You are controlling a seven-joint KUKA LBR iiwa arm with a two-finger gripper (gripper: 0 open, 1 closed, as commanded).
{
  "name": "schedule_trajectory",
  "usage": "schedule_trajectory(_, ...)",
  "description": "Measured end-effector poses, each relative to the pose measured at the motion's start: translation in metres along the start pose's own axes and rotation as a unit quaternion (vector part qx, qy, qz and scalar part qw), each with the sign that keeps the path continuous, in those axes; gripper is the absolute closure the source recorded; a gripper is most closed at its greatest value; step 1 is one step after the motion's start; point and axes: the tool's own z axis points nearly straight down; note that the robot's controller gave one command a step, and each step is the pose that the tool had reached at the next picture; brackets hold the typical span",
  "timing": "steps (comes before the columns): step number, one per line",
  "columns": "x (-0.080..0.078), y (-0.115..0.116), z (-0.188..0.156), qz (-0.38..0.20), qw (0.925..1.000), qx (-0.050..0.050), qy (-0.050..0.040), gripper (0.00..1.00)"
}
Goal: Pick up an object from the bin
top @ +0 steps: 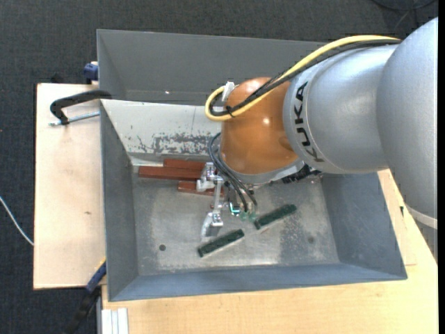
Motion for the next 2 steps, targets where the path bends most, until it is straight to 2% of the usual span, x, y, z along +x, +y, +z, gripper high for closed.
schedule_trajectory(1, -0.002, 0.000, -0.003, 0.001, 1.0000, -0.001, -0.0034, 0.00)
schedule_trajectory(2, 0.007, -0.008, 0.014, -0.045, 0.9989, -0.001, -0.0077, 0.00)
